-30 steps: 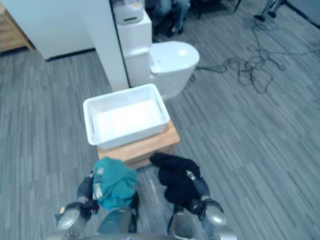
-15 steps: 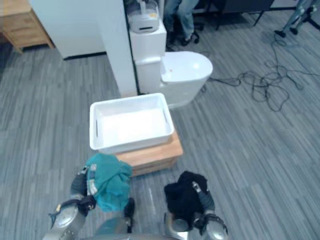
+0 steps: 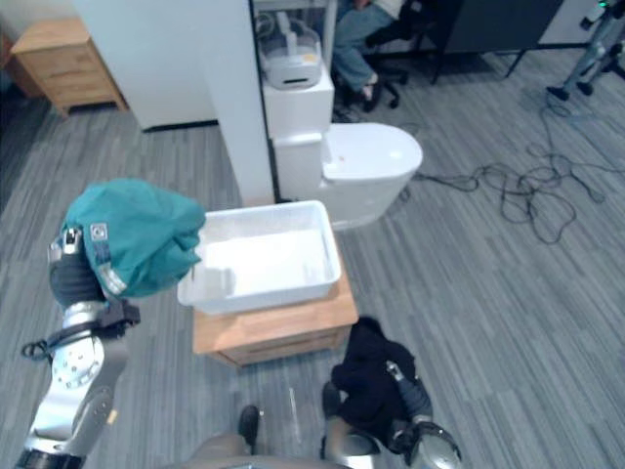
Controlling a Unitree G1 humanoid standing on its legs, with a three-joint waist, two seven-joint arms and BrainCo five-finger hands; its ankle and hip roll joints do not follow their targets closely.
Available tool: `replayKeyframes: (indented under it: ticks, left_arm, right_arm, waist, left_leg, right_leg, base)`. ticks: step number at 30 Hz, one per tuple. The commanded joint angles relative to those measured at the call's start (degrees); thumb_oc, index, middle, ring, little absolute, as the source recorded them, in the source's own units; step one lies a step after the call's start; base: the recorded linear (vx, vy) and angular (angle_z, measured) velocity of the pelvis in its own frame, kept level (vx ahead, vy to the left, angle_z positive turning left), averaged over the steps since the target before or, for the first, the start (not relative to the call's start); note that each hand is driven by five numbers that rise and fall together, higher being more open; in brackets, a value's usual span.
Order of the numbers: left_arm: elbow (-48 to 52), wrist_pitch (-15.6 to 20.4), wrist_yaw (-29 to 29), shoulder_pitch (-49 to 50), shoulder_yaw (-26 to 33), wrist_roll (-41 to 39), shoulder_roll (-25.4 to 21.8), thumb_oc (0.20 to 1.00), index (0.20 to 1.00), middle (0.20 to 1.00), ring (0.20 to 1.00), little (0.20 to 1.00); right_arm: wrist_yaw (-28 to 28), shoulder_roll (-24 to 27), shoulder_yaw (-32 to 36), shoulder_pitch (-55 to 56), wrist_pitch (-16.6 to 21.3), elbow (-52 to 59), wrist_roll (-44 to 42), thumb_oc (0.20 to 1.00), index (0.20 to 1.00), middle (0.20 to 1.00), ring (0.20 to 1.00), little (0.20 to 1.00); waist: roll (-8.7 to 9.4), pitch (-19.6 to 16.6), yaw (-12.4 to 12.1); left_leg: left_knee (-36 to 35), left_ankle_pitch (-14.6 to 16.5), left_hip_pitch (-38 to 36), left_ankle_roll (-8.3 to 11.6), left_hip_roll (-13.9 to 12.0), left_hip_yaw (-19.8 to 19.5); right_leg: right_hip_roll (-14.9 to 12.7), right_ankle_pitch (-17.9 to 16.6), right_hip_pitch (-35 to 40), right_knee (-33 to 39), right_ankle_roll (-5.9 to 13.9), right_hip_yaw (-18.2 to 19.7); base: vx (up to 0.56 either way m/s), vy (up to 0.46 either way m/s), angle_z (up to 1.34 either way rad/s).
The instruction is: Tidy up the quilt and then pick up the clothes from the bed and put them into the laundry hamper.
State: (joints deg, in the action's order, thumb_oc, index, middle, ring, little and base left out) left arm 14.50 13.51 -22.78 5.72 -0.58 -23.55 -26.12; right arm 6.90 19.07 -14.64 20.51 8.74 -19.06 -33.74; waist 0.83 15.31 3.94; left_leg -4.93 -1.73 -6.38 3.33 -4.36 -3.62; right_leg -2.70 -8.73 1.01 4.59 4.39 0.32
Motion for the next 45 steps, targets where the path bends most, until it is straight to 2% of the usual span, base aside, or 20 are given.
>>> replayKeyframes:
  ticks: [1,3,7,13,14,15,18,20,22,27,31,32,34,35,37,40,41,42,44,45]
  left_arm:
    - [-3.9,-4.1,-4.3,-5.9,-1.4,6.1,-4.1,0.2,0.2,0.2,0.2,0.2]
    - [-7.0,-5.6,-6.2,-8.5,-2.8,6.9,-4.9,0.2,0.2,0.2,0.2,0.2]
    - [-27.7,-6.6,-12.1,-21.2,-10.2,10.0,-6.9,0.2,0.2,0.2,0.2,0.2]
    - [-47.0,-7.7,-17.1,-29.5,-12.6,7.3,-7.7,0.2,0.2,0.2,0.2,0.2]
    - [-47.8,-8.7,-18.0,-29.7,-12.7,8.3,-7.8,0.758,0.758,0.758,0.758,0.758]
    - [-47.9,-8.7,-18.0,-29.8,-12.7,8.3,-7.8,1.0,1.0,1.0,1.0,1.0]
    - [-56.6,-9.4,-17.2,-32.8,-13.0,8.5,-8.1,1.0,1.0,1.0,1.0,1.0]
    - [-60.7,-7.8,-17.7,-34.9,-13.5,8.2,-8.4,1.0,1.0,1.0,1.0,1.0]
    - [-60.0,-5.3,-18.4,-35.4,-12.4,9.3,-8.8,1.0,1.0,1.0,1.0,1.0]
    - [-56.0,-3.6,-19.9,-33.2,-10.0,9.8,-9.9,1.0,1.0,1.0,1.0,1.0]
    - [-48.2,2.0,-18.0,-26.6,-5.8,8.9,-10.5,1.0,1.0,1.0,1.0,1.0]
    - [-41.6,3.9,-17.3,-22.1,-3.7,9.6,-9.6,1.0,1.0,1.0,1.0,1.0]
    - [-37.9,5.3,-16.4,-19.1,-2.5,9.8,-8.9,1.0,1.0,1.0,1.0,1.0]
    - [-27.1,5.1,-14.8,-11.7,1.1,10.8,-7.5,1.0,1.0,1.0,1.0,1.0]
    - [-22.1,5.4,-14.2,-7.3,3.5,11.1,-6.7,1.0,1.0,1.0,1.0,1.0]
    - [-14.2,0.8,-15.6,0.9,8.9,9.4,-4.8,1.0,1.0,1.0,1.0,1.0]
    - [-14.3,-3.0,-14.6,4.1,10.7,8.0,-4.3,1.0,1.0,1.0,1.0,1.0]
    - [-15.6,-4.8,-13.8,5.7,11.3,7.7,-4.3,1.0,1.0,1.0,1.0,1.0]
    - [-16.8,-6.5,-13.0,6.4,11.5,7.8,-4.4,1.0,1.0,1.0,1.0,1.0]
    - [-22.1,-9.1,-10.5,7.4,11.0,8.2,-4.4,1.0,1.0,1.0,1.0,1.0]
  right_arm:
    - [-2.8,1.4,-2.8,2.6,1.0,4.0,2.6,0.2,0.2,0.2,0.2,0.2]
    - [-3.3,1.8,-2.9,3.0,0.6,4.1,2.5,0.2,0.2,0.2,0.2,0.2]
    - [-5.1,3.1,-4.0,3.3,1.3,3.1,3.8,0.2,0.2,0.2,0.2,0.2]
    - [-6.1,3.6,-4.6,2.3,3.7,1.5,3.6,0.2,0.2,0.2,0.2,0.2]
    - [-6.2,3.6,-4.6,2.3,3.9,1.5,3.6,0.2,0.2,0.2,0.2,0.2]
    - [-6.2,3.6,-4.6,2.3,3.9,1.5,3.6,0.2,0.2,0.2,0.2,0.2]
    - [-6.3,3.3,-5.3,2.3,4.4,1.4,2.9,0.2,0.2,0.2,0.2,0.2]
    - [-6.0,2.8,-6.0,1.5,5.5,0.2,1.6,0.2,0.2,0.2,0.2,0.2]
    - [-4.8,2.0,-5.2,1.9,7.2,-0.6,1.0,0.2,0.2,0.2,0.2,0.2]
    - [-4.7,2.6,-0.3,2.8,11.5,-0.7,-0.2,0.2,0.2,0.2,0.2,0.2]
    - [-3.7,4.2,5.3,2.7,13.8,6.2,0.0,0.2,0.2,0.2,0.2,0.2]
    - [-1.9,5.0,7.7,2.2,13.6,10.9,1.3,0.2,0.2,0.2,0.2,0.2]
    - [-1.6,5.4,8.9,1.9,15.0,13.0,2.1,0.2,0.2,0.2,0.2,0.2]
    - [0.1,6.8,12.2,0.5,13.5,18.8,2.7,0.2,0.2,0.2,0.2,0.2]
    - [0.5,7.7,13.9,-0.6,13.5,21.3,3.4,0.2,0.2,0.2,0.2,0.2]
    - [-0.3,10.8,17.0,-4.5,12.4,25.5,3.5,0.2,0.2,0.2,0.2,0.2]
    - [1.1,13.0,17.2,-8.5,9.8,26.8,3.6,0.2,0.2,0.2,0.2,0.2]
    - [3.0,14.3,16.3,-12.1,7.4,26.6,4.5,0.2,0.2,0.2,0.2,0.2]
    - [3.8,14.8,15.5,-14.3,6.2,26.1,5.0,0.2,0.2,0.2,0.2,0.2]
    - [6.0,15.6,12.7,-20.6,2.8,24.1,6.0,0.2,0.2,0.2,0.2,0.2]
  waist:
    - [1.99,-3.5,4.0]
    - [1.92,-3.3,5.0]
    - [2.19,-1.7,9.3]
    - [3.27,0.7,11.5]
    - [3.39,0.9,11.6]
    - [3.39,0.9,11.6]
    - [4.78,1.2,12.2]
    - [6.22,1.5,12.6]
    - [6.97,1.5,12.6]
    - [7.54,0.7,11.6]
    - [8.21,-0.4,9.3]
    - [8.5,-0.8,8.0]
    - [8.67,-0.9,7.2]
    - [8.89,-0.8,5.0]
    - [8.94,-1.0,3.7]
    - [8.8,-0.9,0.2]
    - [8.83,-0.9,-2.0]
    - [8.98,-0.8,-3.5]
    - [9.13,-0.6,-4.3]
    - [9.71,0.0,-6.5]
  left_leg:
    - [0.3,-1.2,2.6,0.72,-2.2,4.5]
    - [0.3,-1.3,2.7,0.84,-2.6,5.2]
    - [0.9,-2.1,5.3,1.14,-3.8,8.3]
    - [2.3,-2.2,8.2,1.36,-4.8,10.4]
    - [2.4,-2.2,8.3,1.37,-4.9,10.5]
    - [2.4,-2.1,8.3,1.37,-4.9,10.5]
    - [3.3,-1.9,9.2,1.33,-5.5,11.2]
    - [3.5,-1.8,9.9,1.4,-6.0,11.6]
    - [3.4,-1.7,9.9,1.36,-6.2,12.0]
    - [3.6,-1.4,8.8,1.25,-6.2,11.5]
    - [3.7,-0.9,7.4,1.02,-6.0,10.0]
    - [3.6,-0.7,6.9,0.86,-5.8,9.1]
    - [3.5,-0.5,6.5,0.77,-5.7,8.6]
    - [3.2,-0.1,5.8,0.61,-5.2,7.2]
    - [2.9,-0.1,5.8,0.55,-4.9,6.2]
    - [2.1,0.1,5.1,0.61,-4.1,4.2]
    - [1.8,0.1,5.0,0.79,-3.7,3.1]
    - [1.6,0.1,4.9,0.96,-3.6,2.3]
    - [1.5,0.1,4.9,1.04,-3.5,1.8]
    - [1.7,0.1,5.2,1.23,-3.7,0.8]
  right_leg:
    - [-3.8,4.5,-1.2,-2.5,4.79,3.0]
    - [-3.8,4.5,-1.8,-2.8,4.94,3.7]
    - [-3.0,4.0,-5.8,-3.7,5.23,7.0]
    - [-2.0,3.5,-8.5,-3.9,5.35,8.3]
    - [-2.0,3.4,-8.6,-3.9,5.35,8.4]
    - [-2.0,3.4,-8.6,-3.9,5.35,8.4]
    - [-1.6,3.2,-8.8,-3.9,5.48,8.5]
    - [-1.3,2.9,-8.8,-3.5,5.48,8.4]
    - [-1.1,3.0,-8.4,-3.1,5.43,8.2]
    - [-1.1,3.2,-6.3,-2.5,5.48,7.8]
    - [-1.4,3.3,-3.3,-1.5,5.61,6.7]
    - [-1.6,3.4,-2.3,-0.9,5.68,6.0]
    - [-1.7,3.4,-1.6,-0.6,5.69,5.6]
    - [-2.0,3.7,-0.4,-0.1,5.7,4.7]
    - [-2.2,3.8,-0.1,0.2,5.62,4.1]
    - [-2.6,4.6,1.2,0.4,5.53,2.6]
    - [-2.8,4.8,1.7,0.4,5.55,1.6]
    - [-2.9,5.0,2.1,0.4,5.55,0.8]
    - [-2.9,5.0,2.3,0.4,5.56,0.4]
    - [-2.9,4.9,2.6,0.4,5.57,-0.6]
  base:
    - [0.08,-0.022,-0.15]
    - [0.05,-0.024,-0.25]
    - [-0.04,-0.039,-0.36]
    - [-0.08,-0.05,-0.33]
    - [-0.04,-0.039,-0.2]
    - [-0.01,-0.067,-0.23]
    - [-0.03,-0.112,-0.06]
    - [-0.08,-0.099,0.0]
    - [-0.07,-0.022,-0.02]
    - [0.0,0.001,0.0]
    - [0.09,-0.002,0.06]
    - [0.1,0.019,0.17]
    - [0.09,0.046,0.22]
    - [0.08,0.065,0.25]
    - [0.07,0.062,0.25]
    - [0.08,0.121,0.34]
    - [0.07,0.068,0.26]
    - [0.07,0.029,0.28]
    - [0.04,-0.031,0.25]
    - [0.03,-0.059,0.32]
